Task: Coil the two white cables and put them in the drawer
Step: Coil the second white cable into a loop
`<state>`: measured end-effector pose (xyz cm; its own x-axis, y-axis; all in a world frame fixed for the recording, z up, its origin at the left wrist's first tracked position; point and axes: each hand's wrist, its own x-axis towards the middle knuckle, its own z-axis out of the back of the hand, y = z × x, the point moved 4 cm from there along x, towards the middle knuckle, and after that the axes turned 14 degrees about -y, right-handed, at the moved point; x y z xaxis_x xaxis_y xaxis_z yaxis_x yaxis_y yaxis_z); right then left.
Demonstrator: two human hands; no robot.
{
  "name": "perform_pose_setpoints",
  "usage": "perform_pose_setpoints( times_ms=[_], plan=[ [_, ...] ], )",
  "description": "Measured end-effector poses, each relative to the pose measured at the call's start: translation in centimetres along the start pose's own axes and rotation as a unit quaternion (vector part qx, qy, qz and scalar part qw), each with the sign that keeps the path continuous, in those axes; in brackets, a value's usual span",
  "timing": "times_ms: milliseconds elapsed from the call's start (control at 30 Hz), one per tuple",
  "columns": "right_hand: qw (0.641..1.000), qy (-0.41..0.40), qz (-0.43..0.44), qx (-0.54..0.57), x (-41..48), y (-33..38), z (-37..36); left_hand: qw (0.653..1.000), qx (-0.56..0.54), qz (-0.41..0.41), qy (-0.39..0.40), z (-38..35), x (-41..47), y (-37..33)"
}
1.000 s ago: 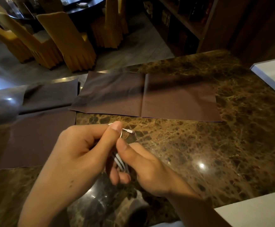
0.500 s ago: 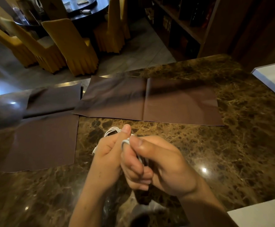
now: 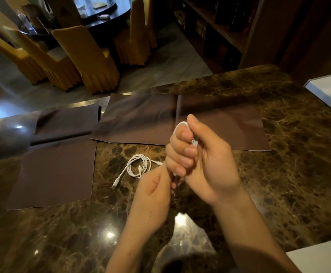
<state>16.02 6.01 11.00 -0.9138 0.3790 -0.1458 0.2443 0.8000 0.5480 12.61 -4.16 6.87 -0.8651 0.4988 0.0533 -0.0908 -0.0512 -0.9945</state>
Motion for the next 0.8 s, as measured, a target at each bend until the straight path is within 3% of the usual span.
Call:
perform_pose_setpoints(
  times_ms=[167, 367, 467, 633, 800],
  plan=[
    [0.994, -0.079, 0.054, -0.047, 1.3, 0.3, 1.8, 0.988, 0.136, -0.064, 0.025, -0.7, -1.2, -0.5],
    [0.975, -0.079, 0.098, -0.182, 1.5, -0.5, 2.7, 0.980, 0.185, -0.059, 0.049, -0.1, -1.5, -1.8],
    [0.949, -0.092, 0.117, -0.279, 1.8, -0.9, 3.5, 0.979, 0.186, -0.065, 0.060, 0.0, -1.9, -2.9],
    [0.885, -0.092, 0.116, -0.442, 1.1, -1.9, 4.2, 0.972, 0.198, -0.126, 0.023, 1.0, -1.7, -4.7],
    [0.874, -0.053, 0.091, -0.474, 0.1, -3.4, 3.4, 0.965, 0.204, -0.164, -0.028, 2.4, -0.3, -5.7]
  ],
)
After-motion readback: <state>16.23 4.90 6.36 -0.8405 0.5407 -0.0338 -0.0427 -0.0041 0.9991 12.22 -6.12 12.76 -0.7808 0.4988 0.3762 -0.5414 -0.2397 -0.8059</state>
